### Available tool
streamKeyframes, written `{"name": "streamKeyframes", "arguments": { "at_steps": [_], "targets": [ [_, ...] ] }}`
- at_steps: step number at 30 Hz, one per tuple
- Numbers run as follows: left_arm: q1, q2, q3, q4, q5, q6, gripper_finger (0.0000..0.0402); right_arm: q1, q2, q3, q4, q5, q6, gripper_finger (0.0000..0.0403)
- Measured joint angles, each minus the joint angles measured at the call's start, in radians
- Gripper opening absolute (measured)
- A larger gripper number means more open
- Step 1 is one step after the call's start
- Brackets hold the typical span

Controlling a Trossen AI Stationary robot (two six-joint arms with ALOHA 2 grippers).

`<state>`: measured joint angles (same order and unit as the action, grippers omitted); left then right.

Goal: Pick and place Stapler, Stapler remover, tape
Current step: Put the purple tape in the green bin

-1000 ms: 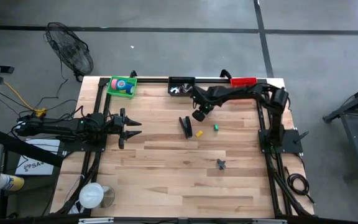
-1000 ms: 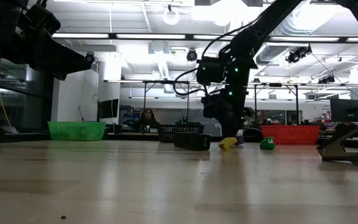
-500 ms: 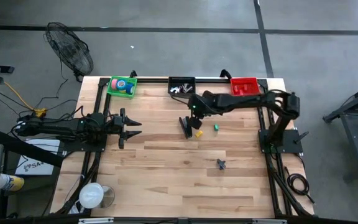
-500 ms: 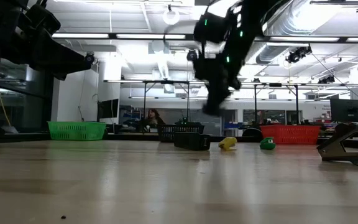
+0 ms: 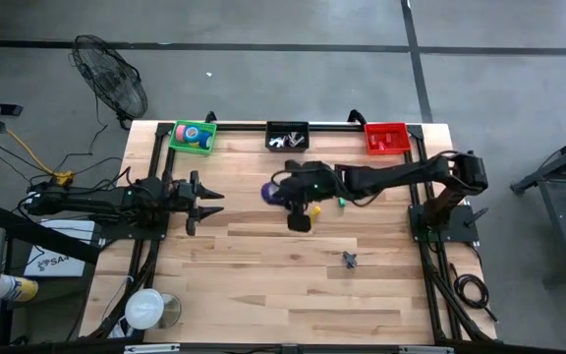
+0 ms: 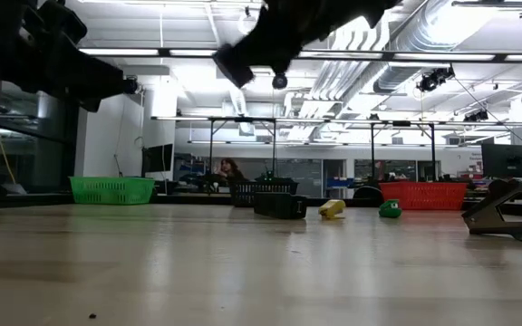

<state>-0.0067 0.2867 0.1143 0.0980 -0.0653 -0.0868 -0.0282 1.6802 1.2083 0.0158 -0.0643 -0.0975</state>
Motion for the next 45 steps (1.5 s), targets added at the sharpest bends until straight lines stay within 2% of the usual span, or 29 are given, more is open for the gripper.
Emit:
{"name": "streamKeyframes", "arguments": {
  "at_steps": [6, 9, 12, 16, 20, 24, 30, 34, 38, 45],
  "targets": [
    [0.0, 0.0, 0.0, 0.061, 0.1, 0.004, 0.0168, 0.048, 0.003, 0.0, 0.153, -0.1, -0.062, 0.0031],
    [0.0, 0.0, 0.0, 0.094, 0.114, 0.003, 0.0168, 0.062, 0.018, 0.0, 0.25, -0.181, -0.067, 0.0031],
    [0.0, 0.0, 0.0, 0.126, 0.134, 0.0, 0.0168, 0.074, 0.058, 0.0, 0.365, -0.264, -0.064, 0.0031],
    [0.0, 0.0, 0.0, 0.179, 0.196, -0.001, 0.0168, 0.083, 0.131, 0.0, 0.512, -0.296, -0.037, 0.0031],
    [0.0, 0.0, 0.0, 0.198, 0.235, -0.001, 0.0168, 0.082, 0.194, 0.0, 0.639, -0.245, -0.005, 0.0031],
    [0.0, 0.0, 0.0, 0.196, 0.234, 0.004, 0.0168, 0.088, 0.247, 0.0, 0.77, -0.115, 0.013, 0.0031],
    [0.0, 0.0, 0.0, 0.197, 0.217, 0.03, 0.0168, 0.109, 0.309, 0.0, 0.861, -0.004, 0.018, 0.0031],
    [0.0, 0.0, 0.0, 0.191, 0.164, 0.044, 0.0168, 0.124, 0.346, 0.0, 0.936, 0.028, 0.019, 0.0031],
    [0.0, 0.0, 0.0, 0.191, 0.152, 0.064, 0.0168, 0.129, 0.376, 0.0, 1.003, 0.04, 0.044, 0.0031],
    [0.0, 0.019, 0.0, 0.213, 0.113, 0.082, 0.0168, 0.127, 0.391, 0.0, 1.015, 0.046, 0.055, 0.0031]
  ]
}}
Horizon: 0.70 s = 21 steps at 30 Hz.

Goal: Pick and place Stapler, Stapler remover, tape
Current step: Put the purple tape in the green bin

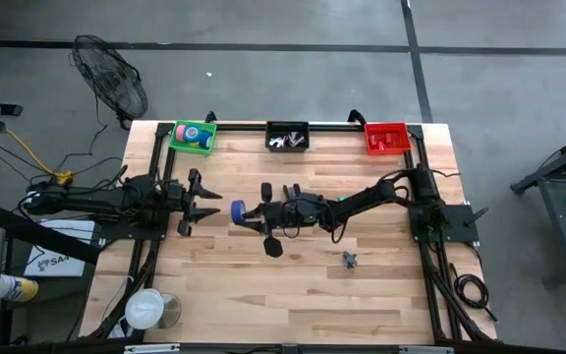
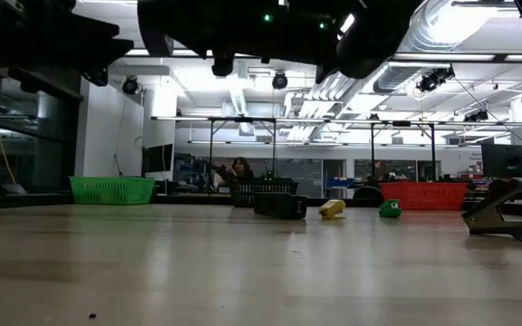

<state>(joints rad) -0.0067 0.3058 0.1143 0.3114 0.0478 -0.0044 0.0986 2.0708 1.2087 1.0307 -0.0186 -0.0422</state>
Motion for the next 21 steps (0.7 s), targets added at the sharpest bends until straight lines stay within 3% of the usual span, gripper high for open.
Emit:
{"name": "streamKeyframes", "arguments": {
  "at_steps": [21],
  "targets": [
    [0.0, 0.339, 0.001, 0.357, 0.016, -0.001, 0.0168, -0.002, 0.0, 0.0, -0.03, 0.016, 0.001, 0.0031]
  ]
}}
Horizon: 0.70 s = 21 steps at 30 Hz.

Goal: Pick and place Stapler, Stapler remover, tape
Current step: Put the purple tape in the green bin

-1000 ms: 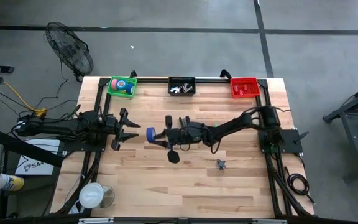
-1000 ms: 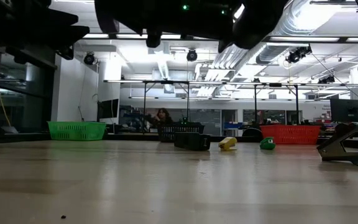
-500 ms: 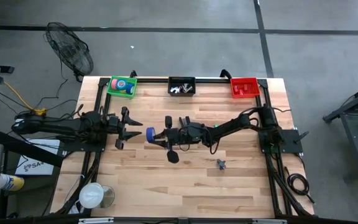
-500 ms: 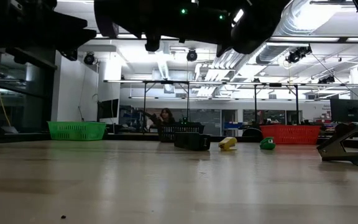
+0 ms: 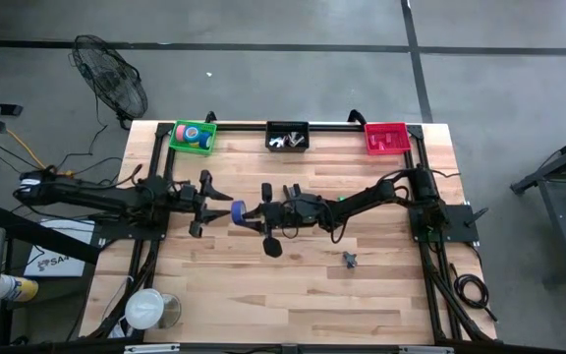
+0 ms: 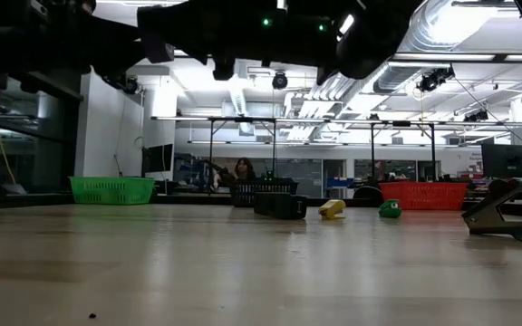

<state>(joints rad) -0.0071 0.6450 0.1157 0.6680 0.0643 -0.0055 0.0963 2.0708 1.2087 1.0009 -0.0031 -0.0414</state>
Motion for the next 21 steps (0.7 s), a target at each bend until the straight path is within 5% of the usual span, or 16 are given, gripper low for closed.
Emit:
{"name": "streamKeyframes", "arguments": {
  "at_steps": [14, 21],
  "targets": [
    [0.0, 0.183, 0.069, 0.034, -0.049, -0.007, 0.0164, 0.0, 0.0, 0.0, -0.031, 0.0, 0.016, 0.0031],
    [0.0, 0.23, 0.093, 0.042, -0.048, -0.007, 0.0095, 0.001, -0.001, 0.0, -0.04, 0.002, 0.027, 0.0031]
  ]
}}
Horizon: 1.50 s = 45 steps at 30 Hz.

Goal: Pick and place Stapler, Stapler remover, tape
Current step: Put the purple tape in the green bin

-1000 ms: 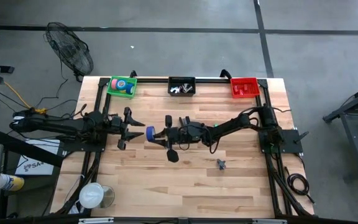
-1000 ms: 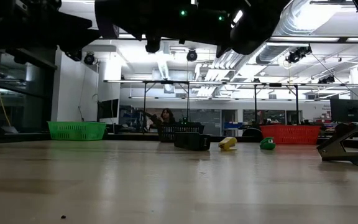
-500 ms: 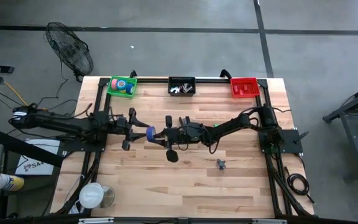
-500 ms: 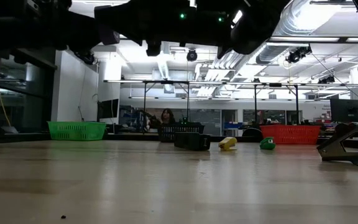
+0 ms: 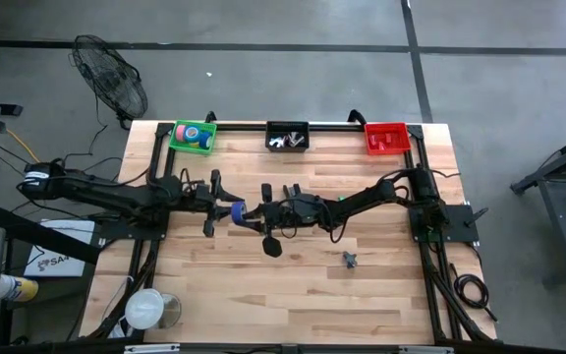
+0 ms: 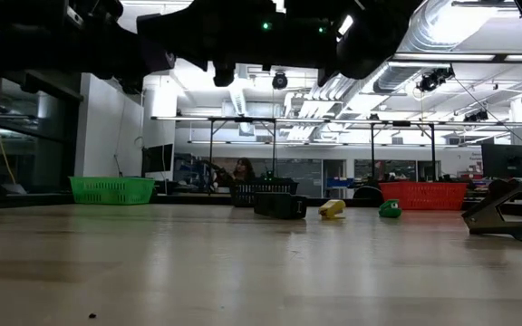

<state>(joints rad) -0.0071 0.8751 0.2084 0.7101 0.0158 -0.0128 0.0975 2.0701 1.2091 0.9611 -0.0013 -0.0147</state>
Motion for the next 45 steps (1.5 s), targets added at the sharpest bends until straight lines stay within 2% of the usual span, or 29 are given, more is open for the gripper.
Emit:
{"name": "streamKeyframes", "arguments": {
  "at_steps": [4, 8, 15, 18, 22, 26, 30, 34, 38, 41, 45],
  "targets": [
    [0.0, 0.007, 0.002, 0.001, 0.0, 0.002, 0.0036, 0.0, 0.0, 0.0, -0.003, 0.005, 0.004, 0.0031],
    [0.0, 0.007, 0.002, -0.002, 0.011, 0.006, 0.0035, 0.001, 0.0, 0.001, -0.007, 0.03, 0.013, 0.0034],
    [0.0, 0.007, 0.002, -0.023, 0.021, 0.013, 0.0035, 0.002, -0.016, 0.0, -0.053, 0.022, 0.018, 0.0121],
    [0.0, 0.007, 0.002, -0.037, -0.032, 0.009, 0.0035, 0.002, -0.053, 0.001, -0.145, 0.028, 0.018, 0.0143],
    [0.0, 0.006, 0.001, -0.07, -0.16, -0.02, 0.0035, 0.001, -0.121, 0.0, -0.357, 0.117, 0.01, 0.0159],
    [0.0, 0.006, 0.001, -0.116, -0.341, -0.068, 0.0035, 0.001, -0.194, 0.0, -0.588, 0.282, 0.018, 0.016],
    [0.0, 0.006, 0.001, -0.185, -0.53, -0.102, 0.0035, 0.001, -0.25, 0.0, -0.81, 0.453, 0.091, 0.0152],
    [0.001, 0.007, 0.001, -0.225, -0.787, -0.124, 0.0035, 0.0, -0.266, 0.0, -0.954, 0.571, 0.133, 0.0144],
    [0.01, 0.006, 0.001, -0.225, -1.026, -0.105, 0.0035, 0.0, -0.266, 0.0, -1.037, 0.621, 0.138, 0.0138],
    [0.069, 0.006, 0.001, -0.24, -1.078, -0.106, 0.0035, 0.0, -0.266, 0.0, -1.074, 0.649, 0.138, 0.0137],
    [0.205, 0.006, 0.001, -0.279, -1.041, -0.171, 0.0035, 0.0, -0.266, 0.0, -1.08, 0.677, 0.102, 0.0137]
  ]
}}
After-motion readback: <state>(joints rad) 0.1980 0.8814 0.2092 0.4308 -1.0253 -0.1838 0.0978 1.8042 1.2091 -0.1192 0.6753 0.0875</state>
